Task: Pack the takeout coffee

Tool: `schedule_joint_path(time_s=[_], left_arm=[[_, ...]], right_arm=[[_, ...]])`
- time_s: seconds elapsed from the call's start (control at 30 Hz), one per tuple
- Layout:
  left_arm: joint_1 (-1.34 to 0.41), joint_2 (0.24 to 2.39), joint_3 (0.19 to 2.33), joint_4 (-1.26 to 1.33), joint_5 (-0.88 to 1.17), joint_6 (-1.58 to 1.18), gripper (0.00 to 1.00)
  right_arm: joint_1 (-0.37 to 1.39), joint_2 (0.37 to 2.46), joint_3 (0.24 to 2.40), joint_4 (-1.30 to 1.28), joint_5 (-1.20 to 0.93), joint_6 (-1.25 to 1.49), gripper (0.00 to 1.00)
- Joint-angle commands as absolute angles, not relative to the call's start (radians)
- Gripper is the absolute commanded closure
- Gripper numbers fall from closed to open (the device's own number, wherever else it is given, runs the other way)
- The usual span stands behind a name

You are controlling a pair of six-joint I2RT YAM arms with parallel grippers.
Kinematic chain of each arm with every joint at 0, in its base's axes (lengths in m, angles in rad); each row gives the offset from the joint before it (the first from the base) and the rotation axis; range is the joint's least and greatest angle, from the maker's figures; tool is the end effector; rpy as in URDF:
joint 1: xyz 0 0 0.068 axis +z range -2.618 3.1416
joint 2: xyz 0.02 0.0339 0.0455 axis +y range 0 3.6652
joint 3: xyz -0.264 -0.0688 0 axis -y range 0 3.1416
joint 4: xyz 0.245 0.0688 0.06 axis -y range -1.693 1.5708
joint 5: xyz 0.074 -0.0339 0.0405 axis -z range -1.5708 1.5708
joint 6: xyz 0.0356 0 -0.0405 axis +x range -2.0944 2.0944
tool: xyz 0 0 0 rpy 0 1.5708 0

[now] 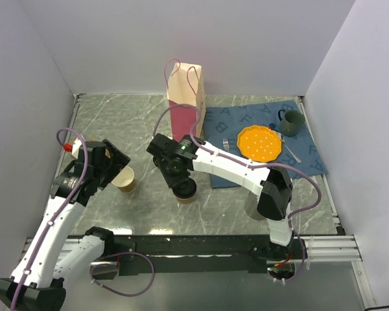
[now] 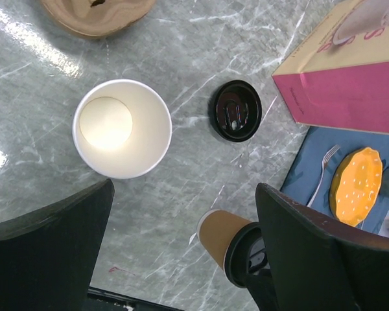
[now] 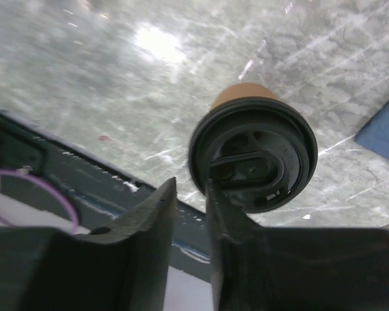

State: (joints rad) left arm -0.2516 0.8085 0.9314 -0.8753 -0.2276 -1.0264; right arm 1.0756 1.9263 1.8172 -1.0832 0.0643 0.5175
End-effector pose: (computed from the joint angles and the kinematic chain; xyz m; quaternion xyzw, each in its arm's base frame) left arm 0.1500 -0.0303 0.3197 -0.3862 0.8269 -0.1521 0.3794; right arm 0.1933 0.3530 0.2922 -0.2646 0.9453 0.1124 0.1540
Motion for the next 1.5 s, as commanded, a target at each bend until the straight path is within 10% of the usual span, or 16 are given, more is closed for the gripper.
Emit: schedule_joint_path(time_s=[0.0,0.53,1.47], left_arm=[[-0.247,0.816,0.979,-0.839,-0.184,-0.986,0.03],[-0.337,1.055,0.867,-0.52,0.393,-0.861,0.14],[-0.56,1.227,0.775,-0.472,0.298,-0.951,0.42]], right_arm=[[1.075,1.908,1.933,-1.135,0.046,0.514,0.63],[0.755,1.697,1.626,-1.012,-0.412,0.212,0.44],[0.689,1.796,1.384,-0.779,-0.563,0.229,0.44]])
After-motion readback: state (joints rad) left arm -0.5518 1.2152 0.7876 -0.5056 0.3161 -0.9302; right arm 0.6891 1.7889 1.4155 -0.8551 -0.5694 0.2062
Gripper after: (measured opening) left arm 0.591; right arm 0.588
